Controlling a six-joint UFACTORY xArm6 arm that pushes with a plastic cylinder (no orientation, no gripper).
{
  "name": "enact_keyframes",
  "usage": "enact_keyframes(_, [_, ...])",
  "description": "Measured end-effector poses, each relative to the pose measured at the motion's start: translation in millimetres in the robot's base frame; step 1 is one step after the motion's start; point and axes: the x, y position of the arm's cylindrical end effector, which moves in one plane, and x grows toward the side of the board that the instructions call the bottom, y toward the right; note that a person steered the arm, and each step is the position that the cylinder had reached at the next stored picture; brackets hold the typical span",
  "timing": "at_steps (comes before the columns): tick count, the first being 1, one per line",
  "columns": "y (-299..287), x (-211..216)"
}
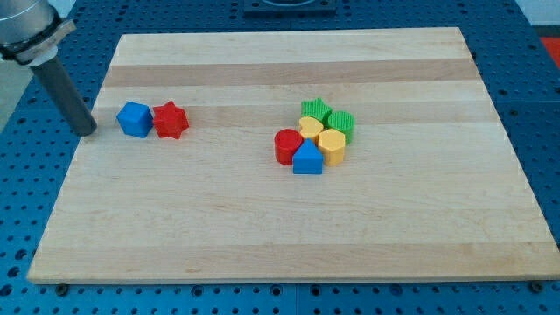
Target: Move the blue cube and red star towards the center
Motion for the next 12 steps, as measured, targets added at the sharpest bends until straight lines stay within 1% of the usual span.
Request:
enact_keyframes(1, [22,-3])
enact_keyframes(3, [83,-3])
enact_keyframes(5, [117,-3])
enact_keyframes(10, [162,-12])
enact_keyframes(12, [170,-12])
